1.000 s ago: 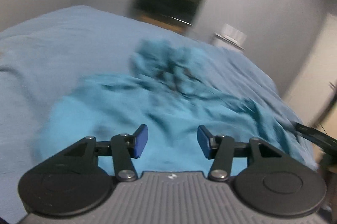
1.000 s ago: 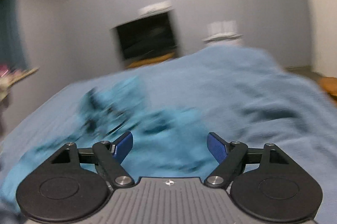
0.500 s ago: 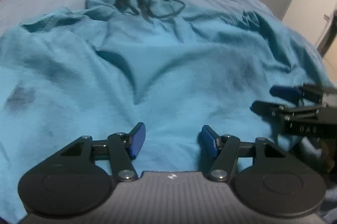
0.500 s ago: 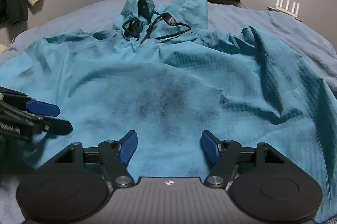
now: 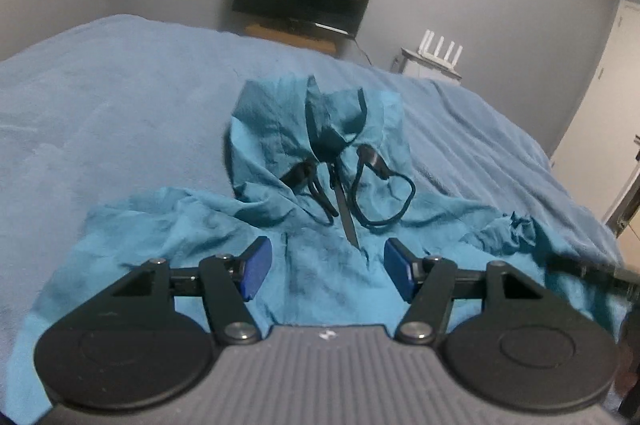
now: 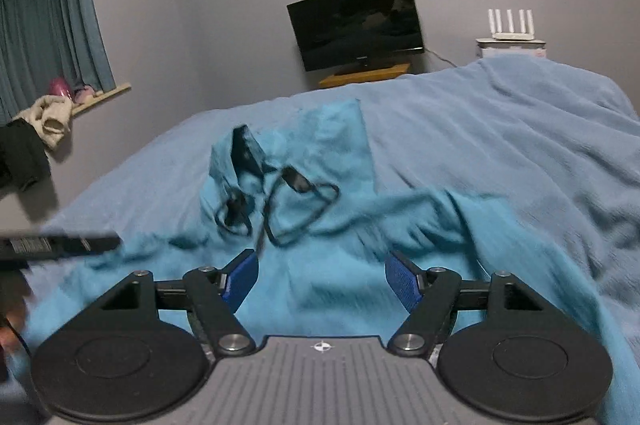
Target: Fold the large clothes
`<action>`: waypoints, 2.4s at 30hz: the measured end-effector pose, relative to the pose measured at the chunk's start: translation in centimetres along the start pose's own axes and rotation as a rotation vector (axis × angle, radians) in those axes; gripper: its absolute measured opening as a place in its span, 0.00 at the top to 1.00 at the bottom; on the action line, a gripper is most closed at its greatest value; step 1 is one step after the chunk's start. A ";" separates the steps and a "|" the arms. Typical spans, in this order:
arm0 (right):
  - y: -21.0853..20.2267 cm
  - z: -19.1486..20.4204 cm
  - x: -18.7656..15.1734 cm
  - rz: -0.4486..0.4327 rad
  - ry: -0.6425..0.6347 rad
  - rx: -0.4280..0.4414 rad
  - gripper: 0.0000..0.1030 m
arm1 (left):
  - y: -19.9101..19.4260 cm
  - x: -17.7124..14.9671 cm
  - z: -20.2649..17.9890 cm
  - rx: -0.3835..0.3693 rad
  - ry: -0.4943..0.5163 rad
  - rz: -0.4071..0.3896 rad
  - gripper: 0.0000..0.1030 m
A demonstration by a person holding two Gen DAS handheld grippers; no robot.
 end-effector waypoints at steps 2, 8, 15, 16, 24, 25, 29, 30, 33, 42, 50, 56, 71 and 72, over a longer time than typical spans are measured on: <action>2.1 0.5 1.1 0.004 -0.009 0.011 0.30 | 1.8 -0.8 0.1 0.012 0.032 0.020 0.41; 10.7 1.6 2.9 0.019 -0.020 0.004 0.31 | 7.2 -5.4 2.6 0.108 0.089 0.142 0.40; 22.0 -0.5 5.3 -0.009 0.061 -0.053 0.36 | 6.8 -5.5 3.6 0.092 0.023 0.126 0.39; 23.3 -1.1 5.7 -0.018 0.073 -0.060 0.36 | 6.7 -5.7 3.6 0.094 0.033 0.124 0.39; 32.3 -4.9 7.5 -0.023 0.067 -0.107 0.30 | 8.0 -6.5 3.1 0.085 0.050 0.119 0.29; 33.3 -5.1 7.5 -0.011 0.067 -0.095 0.27 | 8.1 -6.6 3.0 0.084 0.053 0.118 0.27; 36.1 -5.5 7.0 0.060 0.080 -0.017 0.24 | 8.1 -6.7 2.8 0.078 0.059 0.112 0.24; 36.4 -5.6 7.0 0.072 0.090 0.009 0.40 | 8.1 -6.7 2.8 0.074 0.057 0.111 0.24; 36.7 -5.3 7.1 0.094 0.111 0.073 0.85 | 8.1 -6.7 3.0 0.067 0.047 0.108 0.24; 27.7 -2.9 9.1 -0.096 0.015 0.208 0.98 | 7.3 -6.8 3.1 0.056 0.039 0.069 0.24; 15.2 -0.8 6.0 -0.191 -0.079 0.266 0.98 | 2.6 -5.5 4.0 0.101 -0.001 -0.038 0.24; 7.4 0.7 0.3 -0.122 -0.182 0.291 0.98 | -0.4 -3.7 6.4 0.152 -0.069 -0.130 0.24; -3.6 -0.7 -3.5 -0.046 0.021 0.231 0.52 | -5.0 -0.9 9.7 0.171 -0.244 -0.345 0.24; -3.2 -0.8 -3.2 -0.037 0.040 0.227 0.47 | -4.9 -1.0 9.9 0.156 -0.261 -0.336 0.24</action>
Point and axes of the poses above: each gripper's, at about its wrist camera, not at the fingertips, and y roughly the way its jaws point, z to its left, x to its top, the point moved 3 cm from there along y, roughly the way its jaws point, and after that the axes turned 9 degrees about -z, right-handed, at the moved point
